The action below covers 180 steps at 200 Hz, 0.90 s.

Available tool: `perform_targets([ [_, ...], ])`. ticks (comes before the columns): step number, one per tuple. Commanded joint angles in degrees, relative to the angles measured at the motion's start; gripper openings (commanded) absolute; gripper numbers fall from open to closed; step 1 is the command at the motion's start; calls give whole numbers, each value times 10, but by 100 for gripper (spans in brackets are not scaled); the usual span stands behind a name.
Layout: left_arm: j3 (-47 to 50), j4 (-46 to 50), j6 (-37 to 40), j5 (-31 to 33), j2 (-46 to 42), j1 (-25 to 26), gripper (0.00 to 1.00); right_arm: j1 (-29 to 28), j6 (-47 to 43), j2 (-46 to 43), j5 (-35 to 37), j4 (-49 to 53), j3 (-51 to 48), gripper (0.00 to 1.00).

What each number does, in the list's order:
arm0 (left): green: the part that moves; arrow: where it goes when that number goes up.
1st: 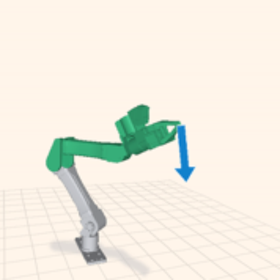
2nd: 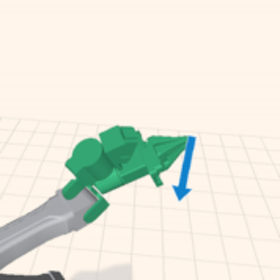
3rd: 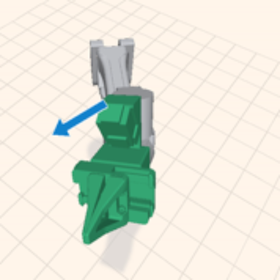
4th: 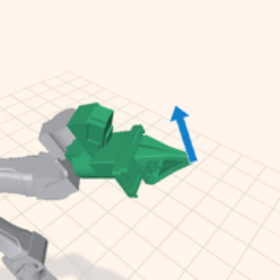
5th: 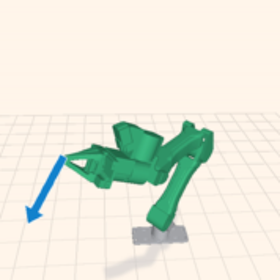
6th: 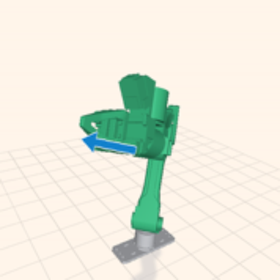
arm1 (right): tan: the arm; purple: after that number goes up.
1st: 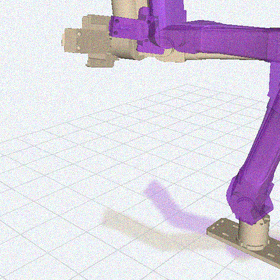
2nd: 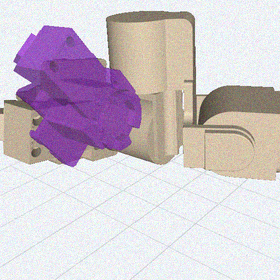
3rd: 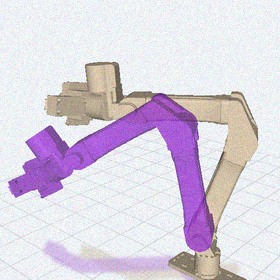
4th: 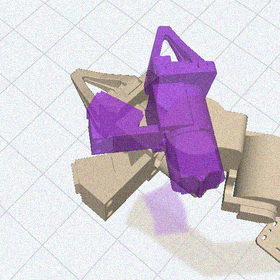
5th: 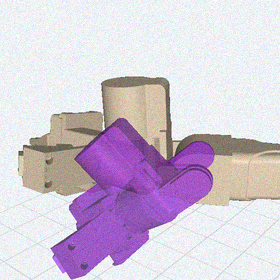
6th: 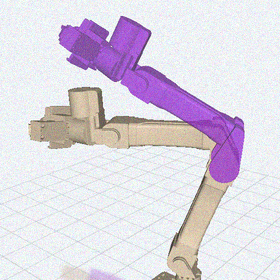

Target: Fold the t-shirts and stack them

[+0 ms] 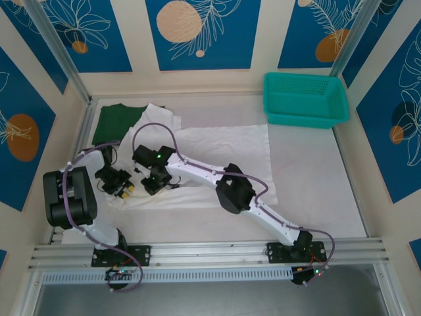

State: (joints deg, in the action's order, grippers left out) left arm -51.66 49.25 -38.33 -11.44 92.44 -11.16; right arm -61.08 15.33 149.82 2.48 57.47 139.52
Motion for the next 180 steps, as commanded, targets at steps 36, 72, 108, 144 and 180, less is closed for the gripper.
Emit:
perform_targets([
  [36, -2, 2, 21, 32, 14, -6, 22, 35, 35, -53, -74, -18, 10, 9],
  [72, -3, -1, 26, 42, 19, -6, 22, 71, 71, -60, -113, -30, -3, 9],
  [108, -5, -4, 32, 57, 21, -6, 22, 99, 89, -60, -131, -42, -24, 9],
  [144, -6, -8, 40, 68, 20, -6, 23, 123, 103, -67, -128, -40, -60, 9],
  [180, -9, -15, 48, 80, 21, -6, 23, 134, 121, -97, -115, -73, -137, 18],
])
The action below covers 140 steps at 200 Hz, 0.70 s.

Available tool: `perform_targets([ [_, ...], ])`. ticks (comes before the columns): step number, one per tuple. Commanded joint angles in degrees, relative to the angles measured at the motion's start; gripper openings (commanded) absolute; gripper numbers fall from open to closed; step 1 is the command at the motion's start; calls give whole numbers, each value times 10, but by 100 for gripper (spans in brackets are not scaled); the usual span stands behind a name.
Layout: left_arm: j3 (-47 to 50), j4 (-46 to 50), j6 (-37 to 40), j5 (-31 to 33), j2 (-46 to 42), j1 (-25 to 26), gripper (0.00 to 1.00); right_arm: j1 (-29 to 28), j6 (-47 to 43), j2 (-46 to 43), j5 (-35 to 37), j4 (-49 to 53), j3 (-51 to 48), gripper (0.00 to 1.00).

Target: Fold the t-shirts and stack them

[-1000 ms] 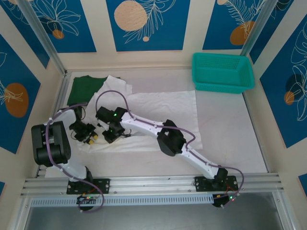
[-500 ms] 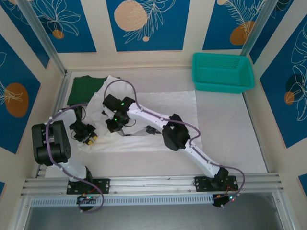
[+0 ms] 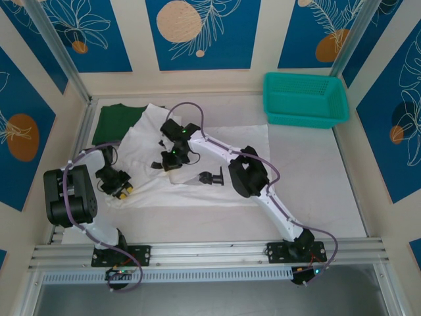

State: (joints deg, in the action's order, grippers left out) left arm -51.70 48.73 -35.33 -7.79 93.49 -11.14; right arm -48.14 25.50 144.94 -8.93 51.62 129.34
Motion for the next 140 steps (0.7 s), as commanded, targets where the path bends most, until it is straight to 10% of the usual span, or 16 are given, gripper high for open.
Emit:
perform_targets([
  [1, -8, -10, 18, 43, 11, -6, 23, 5, 20, -49, 0, -15, -36, 19],
  [26, -16, -7, 19, 56, 10, -6, 24, 19, 57, -50, 26, 6, -27, 41],
  [55, -32, -3, 2, 57, -7, -5, 27, 62, 123, -99, 56, 34, -53, 44],
  [109, -150, 37, -31, 47, -60, 52, 51, 132, 173, -366, 77, -88, -390, 48],
  [140, -153, 46, -36, 34, -89, 143, 48, 176, 208, -502, 42, -132, -614, 48],
])
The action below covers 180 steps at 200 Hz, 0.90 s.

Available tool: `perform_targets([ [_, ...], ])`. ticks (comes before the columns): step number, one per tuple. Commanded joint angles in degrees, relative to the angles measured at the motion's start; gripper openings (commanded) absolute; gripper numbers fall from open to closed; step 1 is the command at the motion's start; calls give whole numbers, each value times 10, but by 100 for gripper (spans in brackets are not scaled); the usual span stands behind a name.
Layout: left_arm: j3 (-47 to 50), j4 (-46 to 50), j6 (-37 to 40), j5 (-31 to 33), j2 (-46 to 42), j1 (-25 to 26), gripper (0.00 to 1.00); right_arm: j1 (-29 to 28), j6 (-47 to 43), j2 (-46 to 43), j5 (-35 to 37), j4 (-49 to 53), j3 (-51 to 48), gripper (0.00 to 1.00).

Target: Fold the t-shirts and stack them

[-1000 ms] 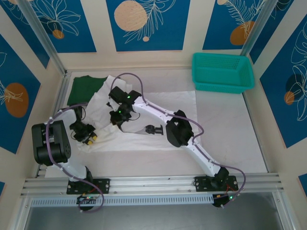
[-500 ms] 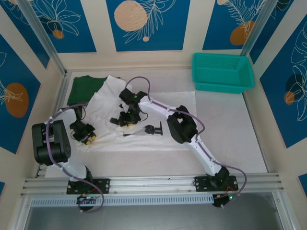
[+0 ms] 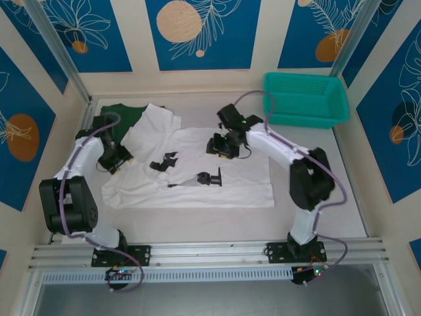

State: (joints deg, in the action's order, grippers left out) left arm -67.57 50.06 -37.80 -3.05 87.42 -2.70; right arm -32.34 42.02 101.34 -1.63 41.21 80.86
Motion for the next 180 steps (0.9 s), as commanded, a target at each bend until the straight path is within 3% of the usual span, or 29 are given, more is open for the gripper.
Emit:
perform_targets([
  [1, 8, 31, -11, -16, -29, 62, 47, 19, 44, -69, -33, -29, -136, 48],
  [40, 128, -26, -33, -64, -74, 128, 40, 58, 84, -166, -68, -26, -307, 43],
  [93, 226, -79, -25, -75, -24, 146, 39, 117, 123, -190, -83, -31, -395, 38],
  [128, 254, -63, -37, -50, -4, 150, 40, 148, 159, -171, -54, 4, -431, 35],
  [180, 256, 16, -49, -51, -28, 177, 40, 155, 177, -191, -117, 58, -456, 34],
])
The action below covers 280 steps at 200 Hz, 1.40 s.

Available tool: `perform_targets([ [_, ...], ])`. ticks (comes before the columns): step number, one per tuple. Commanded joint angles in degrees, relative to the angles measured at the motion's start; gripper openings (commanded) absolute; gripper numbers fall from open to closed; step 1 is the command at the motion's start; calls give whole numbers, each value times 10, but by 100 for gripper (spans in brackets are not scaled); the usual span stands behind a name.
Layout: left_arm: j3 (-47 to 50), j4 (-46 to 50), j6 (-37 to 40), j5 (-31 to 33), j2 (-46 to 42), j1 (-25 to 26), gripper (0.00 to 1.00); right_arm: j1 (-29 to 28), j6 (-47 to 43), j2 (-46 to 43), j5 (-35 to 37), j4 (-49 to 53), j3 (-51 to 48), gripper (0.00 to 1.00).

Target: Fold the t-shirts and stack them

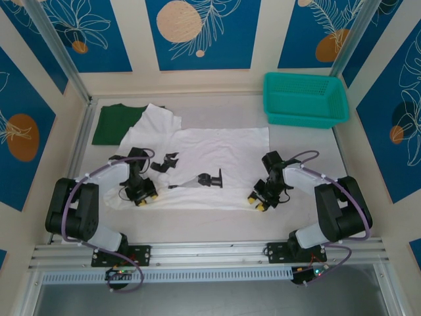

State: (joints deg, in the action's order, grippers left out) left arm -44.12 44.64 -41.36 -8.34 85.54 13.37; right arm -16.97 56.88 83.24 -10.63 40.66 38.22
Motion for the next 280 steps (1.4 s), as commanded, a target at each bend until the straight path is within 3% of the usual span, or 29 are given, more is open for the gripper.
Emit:
perform_targets([
  [1, 22, 72, -13, 2, -10, 17, 40, 1, 29, -11, -28, 65, -30, 34],
  [71, 73, 144, -39, -26, -98, 54, 41, 8, 46, -81, -11, 138, -20, 36],
  [103, 37, 163, -34, -7, -122, 55, 48, 59, 9, -130, -5, 144, 1, 40],
  [132, -126, 178, 3, 27, -74, 50, 54, 89, -10, -180, 2, 102, 52, 52],
  [157, -332, 176, 68, 52, 30, 22, 58, 109, -39, -187, 46, 47, 83, 63],
  [199, -702, 149, 133, -15, 274, -49, 63, 149, -114, -138, 121, -144, 88, 67],
  [217, -852, 151, 147, -34, 383, -72, 63, 186, -158, -91, 82, -167, 121, 69],
  [249, -986, 101, 149, -63, 524, -119, 61, 229, -180, -1, 29, -209, 160, 66],
  [280, -1086, 40, 175, -55, 630, -141, 61, 232, -206, 46, 15, -229, 188, 66],
])
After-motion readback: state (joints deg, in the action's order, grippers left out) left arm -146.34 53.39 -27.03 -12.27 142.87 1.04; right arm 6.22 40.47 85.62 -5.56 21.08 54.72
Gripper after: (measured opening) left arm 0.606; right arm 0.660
